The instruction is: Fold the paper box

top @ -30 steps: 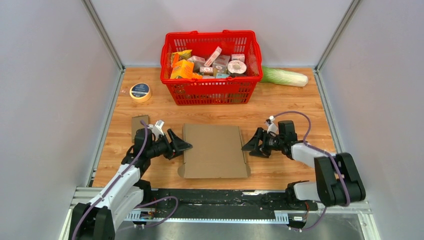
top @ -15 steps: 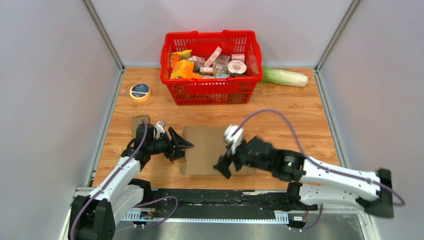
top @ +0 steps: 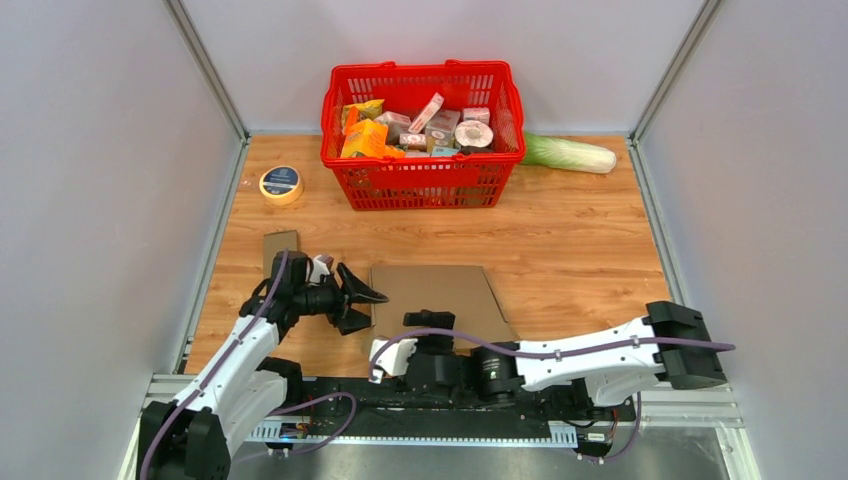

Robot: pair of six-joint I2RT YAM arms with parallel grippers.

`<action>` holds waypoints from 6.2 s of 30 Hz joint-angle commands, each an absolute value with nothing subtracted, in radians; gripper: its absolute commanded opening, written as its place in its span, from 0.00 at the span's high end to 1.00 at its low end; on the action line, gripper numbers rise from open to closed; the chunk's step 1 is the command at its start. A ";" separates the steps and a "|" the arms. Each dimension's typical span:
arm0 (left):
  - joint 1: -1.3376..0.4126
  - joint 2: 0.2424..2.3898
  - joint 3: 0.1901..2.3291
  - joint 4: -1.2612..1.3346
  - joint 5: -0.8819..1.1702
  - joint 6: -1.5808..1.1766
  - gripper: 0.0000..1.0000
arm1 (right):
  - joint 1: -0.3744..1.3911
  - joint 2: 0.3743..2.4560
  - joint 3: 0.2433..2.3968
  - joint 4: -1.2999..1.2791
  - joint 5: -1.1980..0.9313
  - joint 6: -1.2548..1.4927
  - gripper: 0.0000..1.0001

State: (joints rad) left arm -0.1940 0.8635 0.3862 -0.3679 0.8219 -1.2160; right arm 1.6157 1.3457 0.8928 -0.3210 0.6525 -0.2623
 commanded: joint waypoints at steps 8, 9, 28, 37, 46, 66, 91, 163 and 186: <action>-0.183 0.790 0.365 -0.403 0.920 -1.324 0.79 | 1.640 1.417 0.836 0.023 0.994 -0.512 0.00; -0.183 0.790 0.361 -0.406 0.926 -1.321 0.77 | 1.640 1.408 0.835 0.023 0.992 -0.514 0.05; -0.183 0.571 0.342 -0.311 0.828 -1.258 0.27 | 1.618 1.258 0.834 -0.080 0.905 -0.517 0.48; -0.179 0.580 0.353 -0.198 0.821 -1.390 0.25 | 1.620 1.301 0.809 -0.080 0.943 -0.514 0.50; -0.176 0.526 0.212 0.172 0.770 -1.689 0.24 | 1.629 1.290 0.739 -0.009 1.011 -0.463 0.52; -0.077 0.476 0.699 -0.678 0.409 -0.560 0.33 | 1.338 1.207 1.198 -0.821 0.398 -0.111 0.49; -0.396 0.715 0.817 -0.377 0.534 -0.288 0.32 | 0.874 1.733 1.759 -1.170 -0.322 -0.281 0.44; -0.514 0.979 0.865 -0.572 0.242 -0.460 1.00 | 0.847 1.677 1.747 -1.017 -0.121 -0.024 0.03; -0.514 1.012 0.946 -0.617 0.279 -0.449 1.00 | 0.713 0.920 1.169 -1.016 -0.025 0.374 0.34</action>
State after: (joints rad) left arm -0.5102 1.0012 0.9131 -0.5472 0.2787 -0.4778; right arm 0.7139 0.9249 1.2163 -1.1301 0.0257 0.3939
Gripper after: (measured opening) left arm 0.007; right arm 0.666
